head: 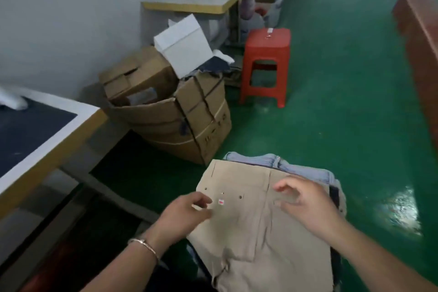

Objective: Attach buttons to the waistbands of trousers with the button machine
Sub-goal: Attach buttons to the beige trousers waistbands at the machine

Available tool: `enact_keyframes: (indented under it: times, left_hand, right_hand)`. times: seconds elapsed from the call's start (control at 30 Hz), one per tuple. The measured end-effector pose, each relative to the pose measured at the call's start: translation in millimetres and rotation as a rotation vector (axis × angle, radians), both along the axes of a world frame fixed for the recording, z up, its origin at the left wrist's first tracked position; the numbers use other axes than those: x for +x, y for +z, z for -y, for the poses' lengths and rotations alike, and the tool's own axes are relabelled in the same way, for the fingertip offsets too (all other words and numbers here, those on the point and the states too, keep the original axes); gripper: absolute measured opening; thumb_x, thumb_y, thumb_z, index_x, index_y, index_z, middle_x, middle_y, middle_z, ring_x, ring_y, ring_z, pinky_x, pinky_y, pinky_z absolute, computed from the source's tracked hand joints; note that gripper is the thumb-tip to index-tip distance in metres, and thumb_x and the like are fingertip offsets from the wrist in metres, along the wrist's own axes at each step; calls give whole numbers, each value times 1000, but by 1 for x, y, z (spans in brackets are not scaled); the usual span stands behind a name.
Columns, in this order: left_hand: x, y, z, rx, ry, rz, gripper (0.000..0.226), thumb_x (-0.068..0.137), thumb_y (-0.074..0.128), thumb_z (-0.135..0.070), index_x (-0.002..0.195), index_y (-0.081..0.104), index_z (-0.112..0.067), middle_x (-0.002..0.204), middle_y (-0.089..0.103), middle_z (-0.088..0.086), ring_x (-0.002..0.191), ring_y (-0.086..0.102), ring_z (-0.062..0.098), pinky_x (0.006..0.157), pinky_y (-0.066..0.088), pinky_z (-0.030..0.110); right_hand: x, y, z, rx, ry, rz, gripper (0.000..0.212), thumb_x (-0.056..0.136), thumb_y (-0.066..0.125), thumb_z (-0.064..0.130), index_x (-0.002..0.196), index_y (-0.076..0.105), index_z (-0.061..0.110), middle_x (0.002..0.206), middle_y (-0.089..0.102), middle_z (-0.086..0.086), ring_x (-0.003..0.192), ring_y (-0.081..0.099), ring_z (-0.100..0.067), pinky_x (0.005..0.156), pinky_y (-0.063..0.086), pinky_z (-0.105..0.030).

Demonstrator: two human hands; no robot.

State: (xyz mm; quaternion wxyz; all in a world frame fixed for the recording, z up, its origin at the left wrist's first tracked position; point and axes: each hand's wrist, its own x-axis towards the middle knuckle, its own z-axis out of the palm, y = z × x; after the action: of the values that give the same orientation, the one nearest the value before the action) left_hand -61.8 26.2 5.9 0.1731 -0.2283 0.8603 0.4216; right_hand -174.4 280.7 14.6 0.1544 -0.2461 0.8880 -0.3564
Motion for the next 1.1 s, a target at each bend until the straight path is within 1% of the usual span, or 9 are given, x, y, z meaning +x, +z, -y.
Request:
enact_keyframes:
  times: [0.07,0.17,0.3,0.43,0.53,0.67,0.8,0.97,1.1]
  left_hand:
    - [0,-24,-24,22,-147,68,38,85,70,-43,120,56,-50,122,53,-23,111,56,1,87,42,10]
    - [5,-45,-46,-108,-324,128,62,85,62,-54,143,40,-47,144,28,-27,134,38,4,99,30,14]
    - [0,-46,-40,-141,-351,132,56,92,57,-40,145,40,-44,154,25,-17,137,36,7,111,31,21]
    - [-1,-46,-30,-138,-294,95,45,93,57,-35,138,53,-35,144,39,-11,128,45,8,106,35,20]
    - [3,-48,-29,-132,-253,75,37,93,58,-33,130,61,-31,132,47,-9,118,52,9,102,40,21]
    - [8,-48,-22,-126,-214,77,28,93,59,-30,120,65,-29,125,48,-11,109,55,7,99,43,22]
    - [8,-42,-13,-127,-137,53,24,94,58,-30,117,64,-32,126,46,-15,107,54,5,96,44,19]
    - [1,-33,-2,-161,-164,24,64,91,59,-43,147,27,-40,149,18,-16,132,33,10,103,44,30]
    - [-15,-18,-2,-191,-104,-10,97,85,67,-43,150,-5,-49,153,-1,-23,143,18,17,105,44,35]
  right_hand:
    - [-6,-23,2,186,-14,-185,33,79,73,18,111,64,25,119,60,9,114,51,-14,88,36,-15]
    - [-20,-42,15,394,-31,-299,64,85,62,50,140,41,25,146,40,8,134,33,-16,106,30,-31]
    - [-33,-54,33,514,-70,-287,78,76,56,72,138,42,26,138,45,3,128,39,-19,100,33,-37]
    - [-30,-55,39,411,-109,-388,46,75,66,63,98,52,26,98,51,9,99,52,-17,76,38,-32]
    - [-24,-54,39,336,-150,-210,40,82,61,59,96,45,25,86,49,13,83,56,-17,56,35,-30]
    - [-33,-54,31,576,-124,-313,33,94,44,51,110,54,23,115,52,1,111,46,-21,84,40,-35]
    - [-43,-40,25,361,34,-178,12,98,48,24,100,57,17,116,45,6,113,41,-20,91,37,-32]
    - [-33,-12,19,239,293,110,11,97,46,40,93,42,30,87,58,3,83,57,-17,78,46,-38]
    - [-23,-1,32,262,365,198,47,83,67,49,122,42,52,117,45,33,111,48,7,88,40,-14]
